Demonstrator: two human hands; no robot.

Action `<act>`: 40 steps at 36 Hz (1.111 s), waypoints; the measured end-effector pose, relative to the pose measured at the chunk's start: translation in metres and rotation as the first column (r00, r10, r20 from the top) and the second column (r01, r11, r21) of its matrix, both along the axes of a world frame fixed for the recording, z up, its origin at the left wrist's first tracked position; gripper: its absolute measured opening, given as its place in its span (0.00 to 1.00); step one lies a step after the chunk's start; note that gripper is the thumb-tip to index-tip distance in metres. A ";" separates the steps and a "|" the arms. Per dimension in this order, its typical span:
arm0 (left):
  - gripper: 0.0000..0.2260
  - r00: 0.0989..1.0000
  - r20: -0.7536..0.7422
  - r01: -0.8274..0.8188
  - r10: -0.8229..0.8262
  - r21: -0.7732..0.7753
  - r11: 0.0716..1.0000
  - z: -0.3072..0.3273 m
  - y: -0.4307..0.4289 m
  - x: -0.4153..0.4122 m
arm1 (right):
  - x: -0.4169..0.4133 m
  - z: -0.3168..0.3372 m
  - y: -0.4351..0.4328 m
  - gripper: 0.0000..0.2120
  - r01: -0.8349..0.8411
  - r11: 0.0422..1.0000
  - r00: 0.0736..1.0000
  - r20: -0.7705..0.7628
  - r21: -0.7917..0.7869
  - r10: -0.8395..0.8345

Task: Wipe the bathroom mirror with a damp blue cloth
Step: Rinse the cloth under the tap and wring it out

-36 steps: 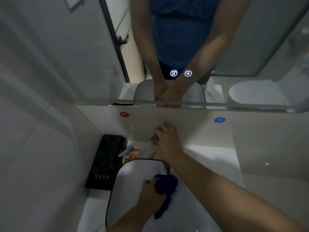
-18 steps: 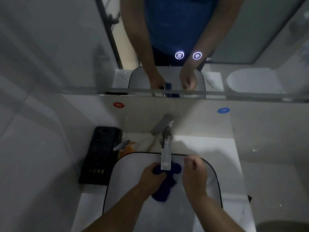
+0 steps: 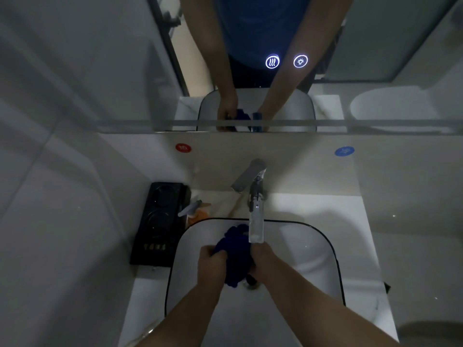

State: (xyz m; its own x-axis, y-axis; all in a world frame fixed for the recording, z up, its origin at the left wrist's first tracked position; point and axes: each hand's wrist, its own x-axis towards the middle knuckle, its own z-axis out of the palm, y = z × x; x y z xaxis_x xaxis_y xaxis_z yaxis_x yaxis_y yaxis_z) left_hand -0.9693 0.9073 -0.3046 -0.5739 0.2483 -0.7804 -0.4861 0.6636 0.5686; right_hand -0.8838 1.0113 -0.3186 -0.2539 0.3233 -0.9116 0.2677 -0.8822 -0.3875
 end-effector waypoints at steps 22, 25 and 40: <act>0.18 0.938 0.308 0.093 -0.156 0.210 0.973 0.019 0.057 0.030 | 0.063 -0.010 0.019 0.19 -0.081 0.989 0.979 0.195 0.125 0.055; 0.24 0.946 0.252 0.164 -0.204 0.172 0.971 0.019 0.062 0.039 | 0.065 -0.018 0.015 0.32 0.043 0.967 0.998 -0.039 -0.252 -0.055; 0.25 0.861 0.484 -0.267 0.155 0.171 0.948 -0.010 0.014 0.025 | 0.014 0.008 -0.009 0.09 -0.083 0.976 0.996 0.033 0.200 0.078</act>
State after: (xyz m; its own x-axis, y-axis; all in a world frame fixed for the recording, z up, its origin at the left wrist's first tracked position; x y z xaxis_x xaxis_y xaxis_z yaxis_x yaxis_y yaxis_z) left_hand -0.9440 0.9218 -0.3144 -0.2232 0.3623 -0.9049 -0.8416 0.3967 0.3664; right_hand -0.8700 1.0027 -0.3110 -0.2652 0.4802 -0.8361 0.3462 -0.7619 -0.5474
